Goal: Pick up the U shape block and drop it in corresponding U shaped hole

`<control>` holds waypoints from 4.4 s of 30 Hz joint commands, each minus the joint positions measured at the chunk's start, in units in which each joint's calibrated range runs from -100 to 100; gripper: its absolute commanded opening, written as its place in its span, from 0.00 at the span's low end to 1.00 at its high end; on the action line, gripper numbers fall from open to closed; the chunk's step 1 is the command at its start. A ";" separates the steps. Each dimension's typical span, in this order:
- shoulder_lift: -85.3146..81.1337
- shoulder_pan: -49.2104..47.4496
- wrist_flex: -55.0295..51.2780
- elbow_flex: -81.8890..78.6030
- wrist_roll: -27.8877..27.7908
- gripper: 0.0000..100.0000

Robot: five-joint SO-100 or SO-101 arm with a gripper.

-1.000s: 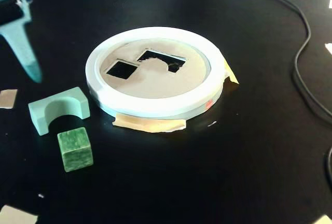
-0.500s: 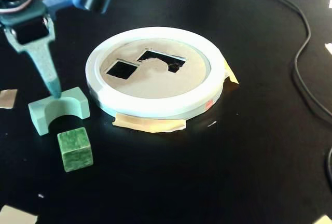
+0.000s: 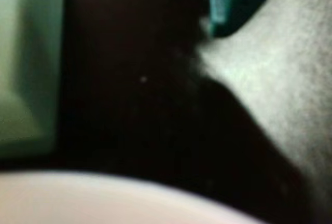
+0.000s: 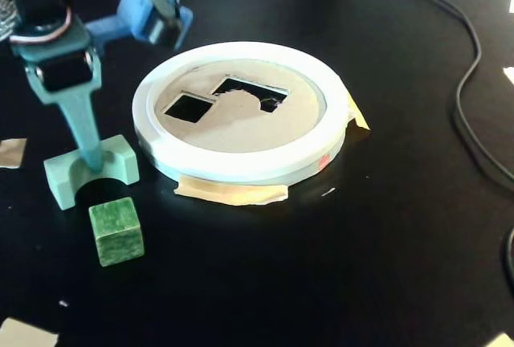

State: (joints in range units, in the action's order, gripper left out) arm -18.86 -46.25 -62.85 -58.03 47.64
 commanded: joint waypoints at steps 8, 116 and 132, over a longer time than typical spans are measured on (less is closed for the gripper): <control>1.26 0.94 1.19 1.47 -0.39 0.77; 54.19 2.18 -0.62 82.07 25.01 0.04; 49.53 6.43 -0.72 73.88 22.81 0.41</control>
State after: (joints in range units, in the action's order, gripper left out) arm 35.44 -42.26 -63.63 16.64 72.16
